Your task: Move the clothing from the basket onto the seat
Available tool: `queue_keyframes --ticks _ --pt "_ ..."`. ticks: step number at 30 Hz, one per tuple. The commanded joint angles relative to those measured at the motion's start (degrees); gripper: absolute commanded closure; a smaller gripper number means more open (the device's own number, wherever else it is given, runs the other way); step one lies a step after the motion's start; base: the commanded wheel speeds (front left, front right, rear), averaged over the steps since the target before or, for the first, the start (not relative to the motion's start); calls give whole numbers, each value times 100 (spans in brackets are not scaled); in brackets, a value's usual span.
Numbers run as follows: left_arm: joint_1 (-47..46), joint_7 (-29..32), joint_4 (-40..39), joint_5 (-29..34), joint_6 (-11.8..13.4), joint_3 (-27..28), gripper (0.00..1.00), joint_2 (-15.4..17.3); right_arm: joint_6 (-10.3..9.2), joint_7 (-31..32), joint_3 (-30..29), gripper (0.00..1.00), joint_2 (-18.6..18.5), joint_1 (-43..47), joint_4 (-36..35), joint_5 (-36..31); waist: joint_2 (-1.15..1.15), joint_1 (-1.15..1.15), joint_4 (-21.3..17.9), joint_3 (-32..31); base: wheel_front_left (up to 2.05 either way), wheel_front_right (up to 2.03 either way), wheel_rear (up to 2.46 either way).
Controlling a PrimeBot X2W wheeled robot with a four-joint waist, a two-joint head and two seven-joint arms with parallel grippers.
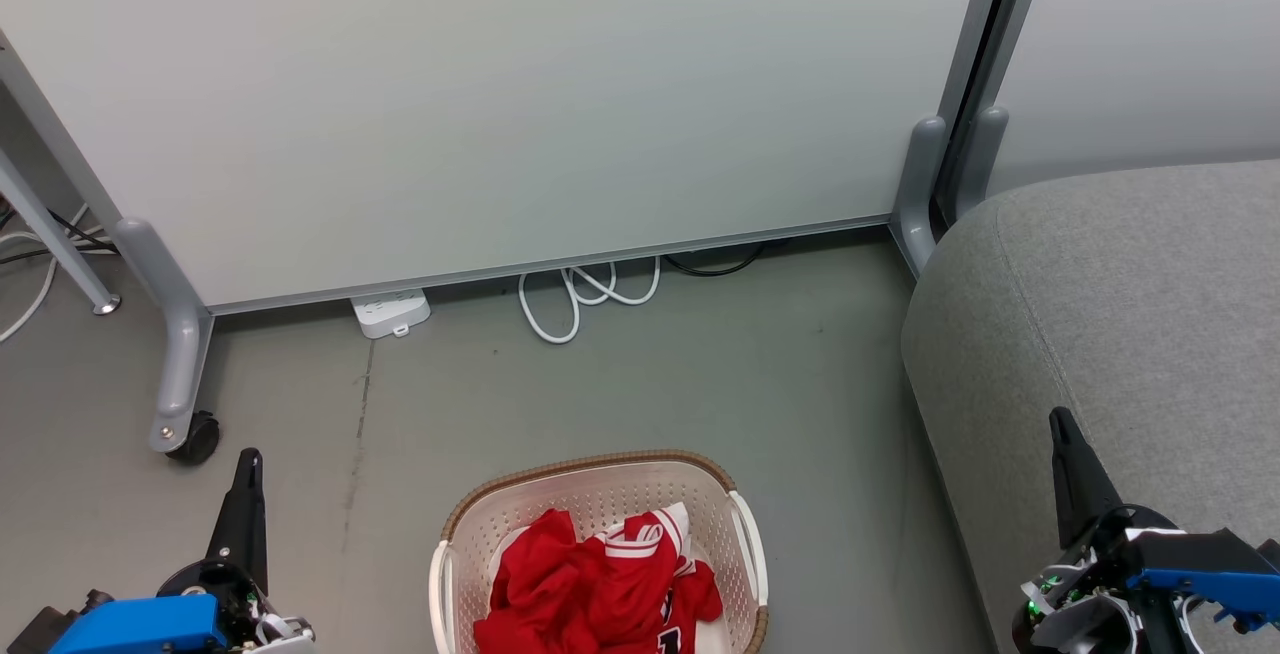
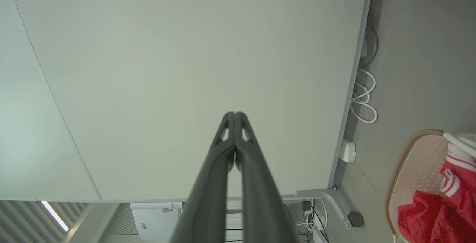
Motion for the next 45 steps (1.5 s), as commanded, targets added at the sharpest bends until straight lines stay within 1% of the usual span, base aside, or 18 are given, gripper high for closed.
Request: queue_keyframes --ticks 1,33,34,38,45 --pt "-67 13 -21 -20 -20 1 100 31 0 11 -5 100 9 -56 2 20 0 0 0 0 0 0 0" --pt "-67 13 -20 -20 -20 1 100 31 0 11 -4 100 9 -56 2 20 0 0 0 0 0 0 0" --pt "0 -2 -2 1 0 -1 0 0 0 -1 0 0 0 0 -1 0 0 0 0 0 0 0 0" --pt "112 -28 152 6 3 -24 0 -51 -1 -19 30 0 14 134 142 -2 0 0 0 0 0 0 0" --pt "73 -208 121 144 25 -155 0 -43 -1 -200 172 0 12 117 92 -163 0 0 1 -1 0 0 0"
